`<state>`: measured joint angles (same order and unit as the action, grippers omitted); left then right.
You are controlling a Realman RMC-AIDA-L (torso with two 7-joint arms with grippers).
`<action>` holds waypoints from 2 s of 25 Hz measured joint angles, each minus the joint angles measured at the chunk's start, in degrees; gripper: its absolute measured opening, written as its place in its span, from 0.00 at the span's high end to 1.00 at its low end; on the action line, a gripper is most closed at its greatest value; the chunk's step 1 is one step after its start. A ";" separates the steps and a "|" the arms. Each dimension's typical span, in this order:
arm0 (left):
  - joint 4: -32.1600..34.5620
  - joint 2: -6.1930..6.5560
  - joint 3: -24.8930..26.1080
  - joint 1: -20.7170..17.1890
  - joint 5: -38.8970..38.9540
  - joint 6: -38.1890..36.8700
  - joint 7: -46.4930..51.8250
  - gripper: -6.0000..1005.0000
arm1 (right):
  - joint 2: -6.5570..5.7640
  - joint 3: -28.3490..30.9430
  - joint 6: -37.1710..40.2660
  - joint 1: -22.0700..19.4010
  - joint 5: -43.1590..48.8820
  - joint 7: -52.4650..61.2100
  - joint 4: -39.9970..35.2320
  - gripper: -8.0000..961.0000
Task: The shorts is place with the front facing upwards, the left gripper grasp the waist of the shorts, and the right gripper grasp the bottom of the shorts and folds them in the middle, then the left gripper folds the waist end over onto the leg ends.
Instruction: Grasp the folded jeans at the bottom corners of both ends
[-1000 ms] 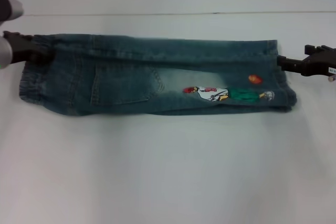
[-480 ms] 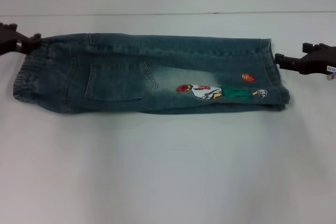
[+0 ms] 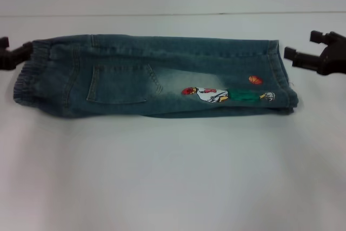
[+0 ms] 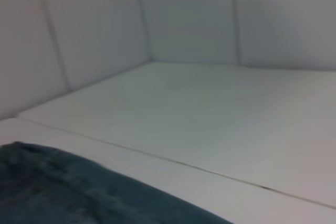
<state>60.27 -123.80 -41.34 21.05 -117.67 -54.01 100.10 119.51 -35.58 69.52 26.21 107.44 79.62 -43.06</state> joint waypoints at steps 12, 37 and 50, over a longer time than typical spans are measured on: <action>-14.06 0.07 22.27 -5.83 16.32 -27.16 -24.56 0.40 | -0.03 -1.06 17.48 -3.56 0.36 -15.54 3.56 0.01; -21.33 2.77 15.52 2.24 2.81 -0.38 -29.90 0.43 | 0.10 -1.51 20.52 -4.26 1.85 -15.86 6.76 0.01; -20.11 4.36 16.09 3.43 -6.80 -2.10 -25.16 0.45 | 0.19 -4.68 20.72 -3.60 1.91 -15.34 6.76 0.01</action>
<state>40.16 -119.44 -25.26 24.48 -124.47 -56.11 74.94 119.69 -40.27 90.24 22.62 109.35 64.28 -36.30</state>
